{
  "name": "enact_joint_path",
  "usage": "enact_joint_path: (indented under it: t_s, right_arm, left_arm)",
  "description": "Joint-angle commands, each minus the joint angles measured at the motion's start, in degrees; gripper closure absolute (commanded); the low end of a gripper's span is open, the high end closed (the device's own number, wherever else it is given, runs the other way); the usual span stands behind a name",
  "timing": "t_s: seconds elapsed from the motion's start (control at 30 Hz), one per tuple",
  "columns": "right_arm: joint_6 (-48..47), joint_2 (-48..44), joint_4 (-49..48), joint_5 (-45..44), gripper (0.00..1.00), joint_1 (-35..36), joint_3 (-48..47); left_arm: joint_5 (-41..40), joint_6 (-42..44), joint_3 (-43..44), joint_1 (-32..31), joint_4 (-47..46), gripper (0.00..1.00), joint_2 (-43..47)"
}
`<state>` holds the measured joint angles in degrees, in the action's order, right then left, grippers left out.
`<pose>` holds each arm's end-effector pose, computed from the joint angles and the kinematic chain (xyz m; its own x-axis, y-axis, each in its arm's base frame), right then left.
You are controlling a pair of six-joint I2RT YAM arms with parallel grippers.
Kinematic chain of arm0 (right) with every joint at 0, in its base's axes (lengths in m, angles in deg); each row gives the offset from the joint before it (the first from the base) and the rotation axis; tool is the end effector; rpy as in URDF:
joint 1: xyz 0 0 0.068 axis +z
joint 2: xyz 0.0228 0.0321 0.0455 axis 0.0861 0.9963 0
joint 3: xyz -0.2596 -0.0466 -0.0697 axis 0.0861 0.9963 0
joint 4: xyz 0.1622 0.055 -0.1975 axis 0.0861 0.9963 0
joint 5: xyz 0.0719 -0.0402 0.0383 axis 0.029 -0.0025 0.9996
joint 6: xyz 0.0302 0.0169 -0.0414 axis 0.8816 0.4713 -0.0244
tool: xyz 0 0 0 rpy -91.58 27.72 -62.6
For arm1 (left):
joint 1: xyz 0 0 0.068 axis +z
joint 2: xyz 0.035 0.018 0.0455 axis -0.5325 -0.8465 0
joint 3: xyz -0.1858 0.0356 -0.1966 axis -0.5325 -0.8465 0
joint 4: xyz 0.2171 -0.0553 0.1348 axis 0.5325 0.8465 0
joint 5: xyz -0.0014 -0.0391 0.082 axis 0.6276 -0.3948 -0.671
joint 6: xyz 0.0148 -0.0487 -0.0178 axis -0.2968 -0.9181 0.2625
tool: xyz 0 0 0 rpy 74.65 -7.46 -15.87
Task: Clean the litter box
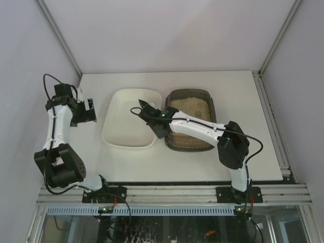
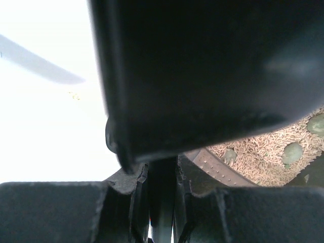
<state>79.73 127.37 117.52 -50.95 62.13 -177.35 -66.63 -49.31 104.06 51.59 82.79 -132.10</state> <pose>0.2310 0.3382 0.2504 -0.6965 -0.5802 -0.4222 -0.5658 0.8059 -0.1742 0.2775 0.0961 0.2972 -0.8529 -0.2548 -0.4556 -0.2757 0.9610 -0.0212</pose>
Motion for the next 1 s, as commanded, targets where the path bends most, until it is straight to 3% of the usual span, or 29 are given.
enact_joint_path:
  t_s: [0.0, 0.07, 0.23, 0.33, 0.77, 0.87, 0.97]
  right_arm:
    - [-2.6, -2.5, -0.8, -2.4, 1.0, 0.7, -3.1]
    - [-4.1, -1.5, -0.5, -3.7, 1.0, 2.1, -4.1]
    - [-6.3, 4.8, 4.9, -9.7, 1.0, 5.2, -10.0]
    - [-5.5, 4.7, 4.8, -10.8, 1.0, 5.1, -9.8]
    - [-4.9, 1.3, 1.1, -15.2, 1.0, 5.7, -7.5]
    - [-2.2, -2.2, 3.0, -9.6, 1.0, 2.7, -7.3]
    - [0.1, -8.9, 5.9, -1.1, 1.0, -1.9, -4.3]
  left_arm:
    - [-0.3, -1.7, 1.1, -1.4, -1.6, 0.0, 3.3]
    - [-0.4, -3.2, 1.9, -1.5, -1.3, 0.0, 3.5]
    - [-16.3, -3.6, 3.1, -6.6, -3.3, 0.0, 6.0]
    - [-18.2, -4.2, 2.7, -6.7, -4.9, 0.0, 8.0]
    - [-10.3, -5.7, 4.8, -6.7, -3.8, 0.0, 8.8]
    - [-4.4, -5.8, 5.5, -6.9, -3.3, 0.0, 8.4]
    - [-2.6, -2.1, 11.5, -11.4, 4.4, 0.01, 2.6]
